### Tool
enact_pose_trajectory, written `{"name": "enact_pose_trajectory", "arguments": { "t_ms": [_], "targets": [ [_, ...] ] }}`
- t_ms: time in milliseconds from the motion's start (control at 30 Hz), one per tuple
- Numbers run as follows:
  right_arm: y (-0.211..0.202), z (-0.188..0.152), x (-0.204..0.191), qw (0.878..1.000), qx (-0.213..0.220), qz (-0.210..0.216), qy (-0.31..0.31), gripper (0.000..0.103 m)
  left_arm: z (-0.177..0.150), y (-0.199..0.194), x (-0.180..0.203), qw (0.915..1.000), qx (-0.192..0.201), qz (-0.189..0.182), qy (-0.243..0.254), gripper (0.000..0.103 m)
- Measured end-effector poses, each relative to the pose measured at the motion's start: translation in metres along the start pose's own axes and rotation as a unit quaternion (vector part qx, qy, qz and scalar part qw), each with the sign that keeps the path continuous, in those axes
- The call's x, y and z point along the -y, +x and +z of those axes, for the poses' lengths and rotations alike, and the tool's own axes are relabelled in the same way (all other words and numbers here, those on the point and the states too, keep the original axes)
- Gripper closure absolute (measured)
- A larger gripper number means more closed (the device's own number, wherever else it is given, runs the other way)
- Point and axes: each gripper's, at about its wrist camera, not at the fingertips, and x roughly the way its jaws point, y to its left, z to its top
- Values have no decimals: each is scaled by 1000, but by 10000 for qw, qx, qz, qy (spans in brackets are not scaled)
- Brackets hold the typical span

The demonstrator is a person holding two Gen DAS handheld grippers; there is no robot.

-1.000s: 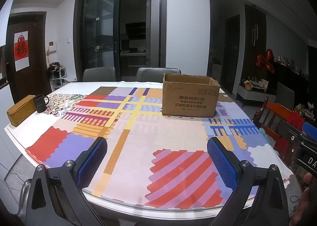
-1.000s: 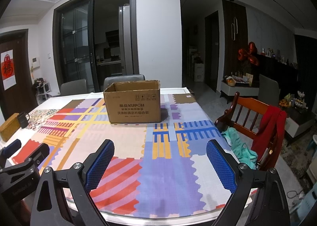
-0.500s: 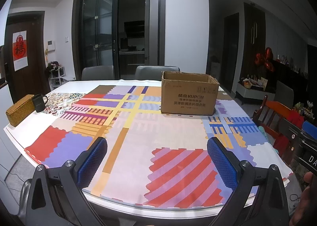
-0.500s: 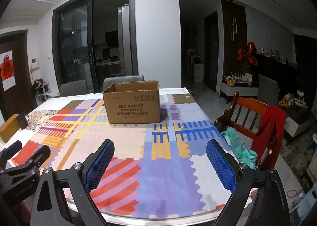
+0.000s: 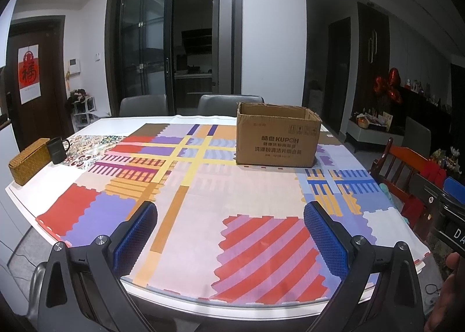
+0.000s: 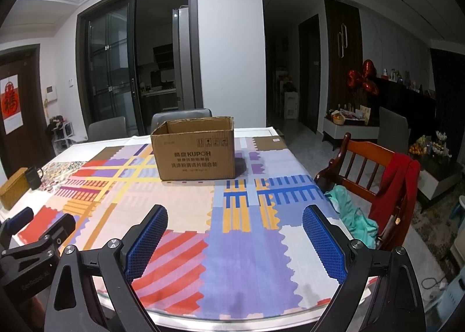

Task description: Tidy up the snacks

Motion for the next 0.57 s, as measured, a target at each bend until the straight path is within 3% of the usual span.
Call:
{"name": "enact_pose_trajectory", "arguments": {
  "t_ms": [567],
  "targets": [
    [-2, -1, 1, 10000, -6, 0, 25, 8, -1, 1, 2, 10000, -43, -47, 25, 0]
  ]
}}
